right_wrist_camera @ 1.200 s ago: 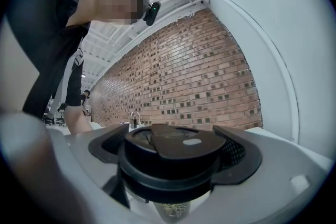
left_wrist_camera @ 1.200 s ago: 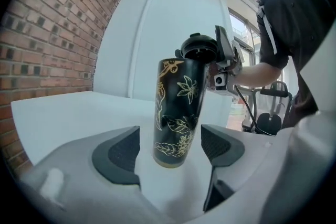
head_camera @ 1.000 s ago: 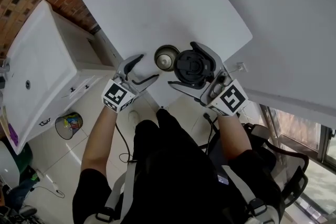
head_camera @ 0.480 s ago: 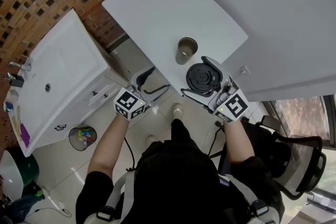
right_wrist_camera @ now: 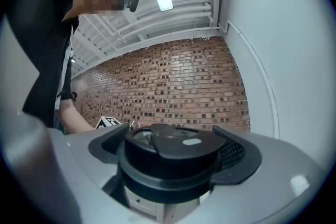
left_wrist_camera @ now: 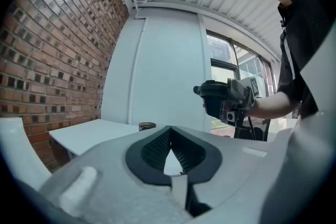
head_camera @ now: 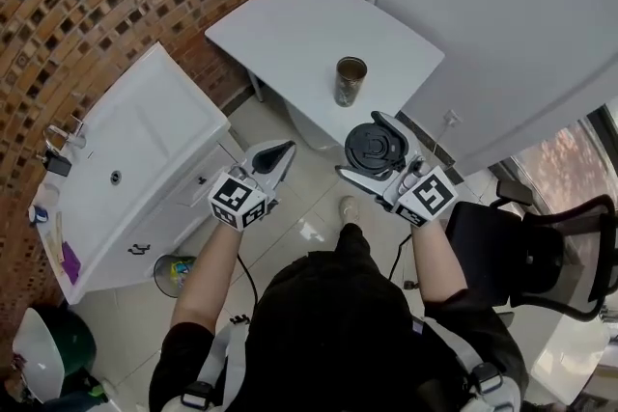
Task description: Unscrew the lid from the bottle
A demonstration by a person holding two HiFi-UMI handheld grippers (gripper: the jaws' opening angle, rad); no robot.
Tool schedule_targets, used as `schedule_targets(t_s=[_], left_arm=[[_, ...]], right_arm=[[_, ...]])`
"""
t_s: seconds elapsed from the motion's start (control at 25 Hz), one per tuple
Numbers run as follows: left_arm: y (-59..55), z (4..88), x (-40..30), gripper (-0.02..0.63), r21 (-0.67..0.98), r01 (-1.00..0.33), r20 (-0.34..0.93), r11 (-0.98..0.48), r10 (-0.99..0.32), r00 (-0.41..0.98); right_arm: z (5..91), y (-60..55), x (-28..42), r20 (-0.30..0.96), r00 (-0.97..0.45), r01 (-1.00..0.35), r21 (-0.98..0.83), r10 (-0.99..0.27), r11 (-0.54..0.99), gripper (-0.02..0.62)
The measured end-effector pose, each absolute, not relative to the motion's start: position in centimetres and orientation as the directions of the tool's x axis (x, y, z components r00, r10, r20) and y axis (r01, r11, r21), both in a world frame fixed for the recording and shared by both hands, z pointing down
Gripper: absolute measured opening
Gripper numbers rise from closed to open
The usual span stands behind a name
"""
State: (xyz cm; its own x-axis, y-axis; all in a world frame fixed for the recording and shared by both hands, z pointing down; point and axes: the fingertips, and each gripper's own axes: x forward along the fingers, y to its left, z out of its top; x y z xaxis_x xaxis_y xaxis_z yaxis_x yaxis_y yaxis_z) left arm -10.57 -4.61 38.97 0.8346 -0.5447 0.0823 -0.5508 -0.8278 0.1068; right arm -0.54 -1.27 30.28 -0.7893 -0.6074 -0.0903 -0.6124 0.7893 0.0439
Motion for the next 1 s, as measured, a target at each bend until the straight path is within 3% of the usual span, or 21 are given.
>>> schedule_targets(t_s=[0.48,1.0], left_arm=[[1.7,34.6,-9.0,0.003,0.112,-0.487,0.041,-0.866,-0.486,0.873],[3.3,31.8,-8.4,0.002,0.114,-0.562,-0.014,-0.819,-0.567,0.824]], right_arm=[[27.3,5.8,1.3,-0.090,-0.754,-0.657,0.071,-0.651,0.751,0.495],[26.7,7.2,5.3,-0.091,-0.781,-0.623,0.043,-0.618,0.781,0.495]])
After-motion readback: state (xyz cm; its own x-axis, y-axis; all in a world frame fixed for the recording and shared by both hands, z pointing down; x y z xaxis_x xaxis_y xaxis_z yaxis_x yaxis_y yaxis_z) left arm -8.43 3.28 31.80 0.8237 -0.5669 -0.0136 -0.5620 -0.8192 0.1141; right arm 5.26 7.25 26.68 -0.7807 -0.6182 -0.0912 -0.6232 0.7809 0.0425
